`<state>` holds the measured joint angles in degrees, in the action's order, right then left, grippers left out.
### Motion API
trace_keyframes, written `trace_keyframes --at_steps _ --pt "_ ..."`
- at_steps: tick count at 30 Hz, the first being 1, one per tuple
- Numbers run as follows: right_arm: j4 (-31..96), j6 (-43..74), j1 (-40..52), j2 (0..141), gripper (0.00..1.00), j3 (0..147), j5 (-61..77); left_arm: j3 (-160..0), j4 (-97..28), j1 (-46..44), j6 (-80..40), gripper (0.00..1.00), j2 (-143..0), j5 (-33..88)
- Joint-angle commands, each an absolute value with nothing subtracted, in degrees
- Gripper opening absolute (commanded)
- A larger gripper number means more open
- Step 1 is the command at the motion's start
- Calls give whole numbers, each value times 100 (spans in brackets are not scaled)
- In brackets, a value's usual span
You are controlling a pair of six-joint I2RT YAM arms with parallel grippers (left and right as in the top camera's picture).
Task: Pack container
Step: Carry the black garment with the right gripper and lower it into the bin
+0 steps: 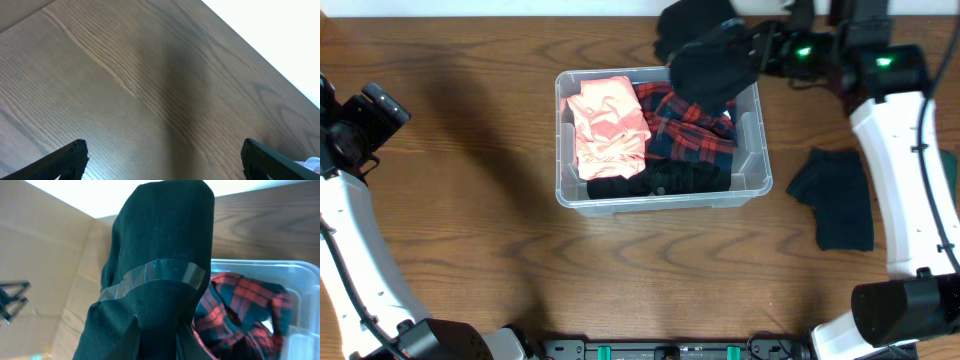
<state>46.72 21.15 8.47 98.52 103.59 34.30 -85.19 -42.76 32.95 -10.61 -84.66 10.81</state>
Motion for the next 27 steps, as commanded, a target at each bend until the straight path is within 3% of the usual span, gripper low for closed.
trace_keyframes --at_steps 1,5,11,18,27 --pt "4541 1041 985 9810 1 10230 3371 -8523 -4259 3310 -1009 98 -8499 1133" --pt "4670 -690 917 9946 1 10224 3970 -8523 -4257 3310 -1009 98 -8499 1133" --pt "4895 -2346 779 10383 1 10224 5089 -8523 -4257 3310 -1009 98 -8499 1133" --pt "4884 -3063 794 11126 1 10224 5664 -8523 -4259 3310 -1009 98 -8499 1133" --pt "4331 -3094 775 12022 1 10224 5843 -8523 -4259 3310 -1009 98 -8499 1133"
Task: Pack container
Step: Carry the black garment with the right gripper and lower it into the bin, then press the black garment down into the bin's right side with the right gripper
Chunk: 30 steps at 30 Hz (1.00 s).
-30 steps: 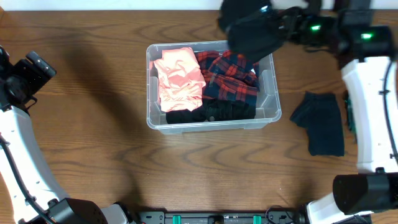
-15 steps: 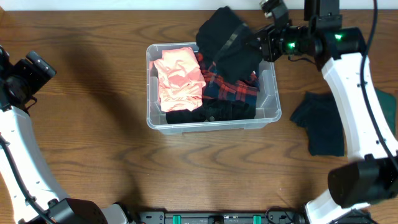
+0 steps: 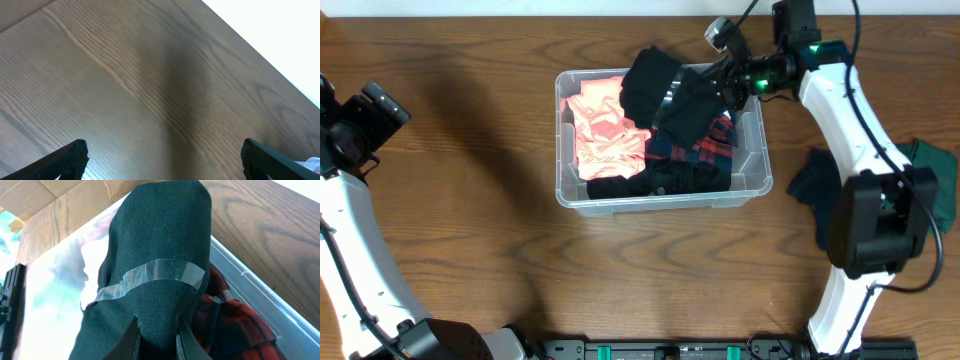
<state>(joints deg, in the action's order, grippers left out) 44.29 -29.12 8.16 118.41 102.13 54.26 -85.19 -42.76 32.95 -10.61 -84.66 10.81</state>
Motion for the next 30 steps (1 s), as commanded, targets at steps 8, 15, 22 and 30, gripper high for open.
trace_keyframes --at_steps 8,15,22,30 --pt "3959 -2353 615 12243 98 10248 5422 -8523 -4257 3310 -1009 98 -8499 1133" --pt "4200 -1715 384 12029 99 10637 5465 -8523 -4257 3310 -1009 98 -8499 1133" --pt "4331 -1603 552 11249 97 10827 5304 -8523 -4257 3310 -1009 98 -8499 1133" --pt "4300 -703 1787 10973 4 10796 2418 -8523 -4257 3310 -1009 98 -8499 1133"
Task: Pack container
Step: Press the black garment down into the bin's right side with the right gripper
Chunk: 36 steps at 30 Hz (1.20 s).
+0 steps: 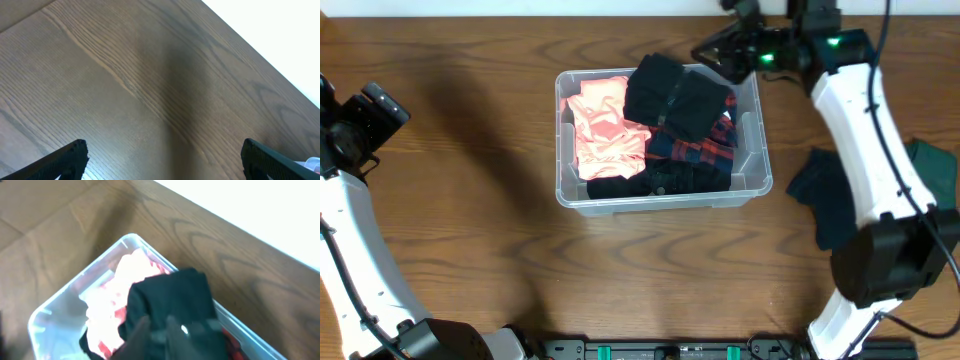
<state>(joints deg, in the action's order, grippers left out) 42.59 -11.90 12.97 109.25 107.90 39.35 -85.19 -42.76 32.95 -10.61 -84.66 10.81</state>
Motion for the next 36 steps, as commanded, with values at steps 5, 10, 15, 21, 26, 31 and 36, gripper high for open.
trace_keyframes --at_steps 5,10,15,21,26,31,36 --pt "4180 -213 2630 11205 1 10772 707 -8523 -4257 3310 -1009 98 -8499 1133" --pt "3913 447 2952 11583 1 10772 -51 -8523 -4257 3310 -1009 98 -8499 1133" --pt "3835 819 2954 11867 1 10772 -67 -8523 -4259 3310 -1009 98 -8499 1133" --pt "3957 943 2954 12092 1 10744 -222 -8523 -4259 3310 -1009 98 -8499 1133" --pt "4016 1009 2954 12543 1 10667 -191 -8523 -4259 3310 -1009 98 -8499 1133" --pt "4224 1028 2965 13050 1 10667 -78 -8523 -4261 3310 -1009 98 -8499 1133" --pt "4215 1024 2956 13214 1 10665 -80 -8523 -4274 3310 -1009 98 -8499 1133"
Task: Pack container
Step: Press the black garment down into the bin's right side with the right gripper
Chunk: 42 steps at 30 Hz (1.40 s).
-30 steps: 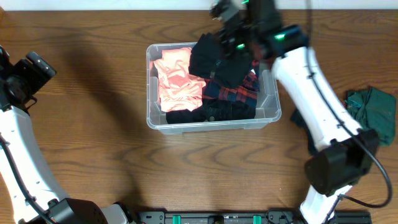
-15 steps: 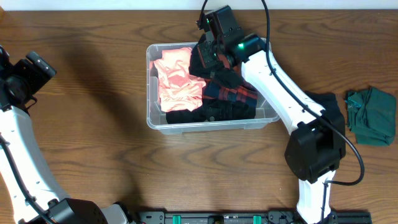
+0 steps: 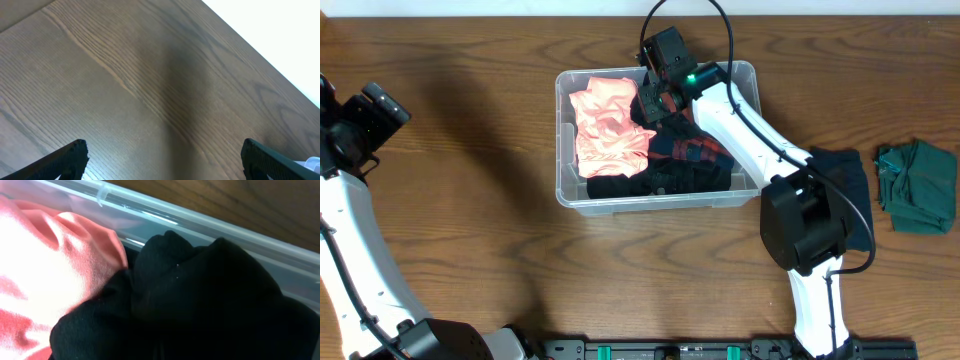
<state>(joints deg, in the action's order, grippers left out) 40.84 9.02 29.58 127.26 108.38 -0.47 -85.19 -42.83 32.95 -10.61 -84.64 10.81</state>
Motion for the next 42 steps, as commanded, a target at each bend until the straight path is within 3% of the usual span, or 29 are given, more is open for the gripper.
trace_keyframes --at_steps 1,18,30,42 --pt "4198 1024 2950 13196 1 10672 -80 -8523 -4274 3310 -1009 98 -8499 1133" --pt "5172 725 2473 11198 4 10731 270 -8523 -4276 3310 -1009 98 -8499 1133" --pt "5507 812 2418 11898 1 10584 301 -8523 -4274 3310 -1009 98 -8499 1133" --pt "4869 871 1822 12453 1 10584 -447 -8523 -4274 3310 -1009 98 -8499 1133"
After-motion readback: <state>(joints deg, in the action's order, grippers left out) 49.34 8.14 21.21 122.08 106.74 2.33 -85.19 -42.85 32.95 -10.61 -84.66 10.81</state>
